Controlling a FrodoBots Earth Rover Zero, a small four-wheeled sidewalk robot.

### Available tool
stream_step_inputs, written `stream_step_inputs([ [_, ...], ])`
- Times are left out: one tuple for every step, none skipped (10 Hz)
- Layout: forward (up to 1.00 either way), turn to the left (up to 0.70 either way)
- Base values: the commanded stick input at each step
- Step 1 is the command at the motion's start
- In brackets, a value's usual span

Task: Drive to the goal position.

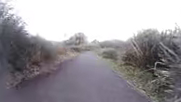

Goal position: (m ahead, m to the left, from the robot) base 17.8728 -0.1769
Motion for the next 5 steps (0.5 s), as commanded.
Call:
stream_step_inputs([
  [0.7,0.0],
  [0.7,0.0],
  [0.7,0.0],
  [0.7,0.0],
  [0.7,0.0],
])
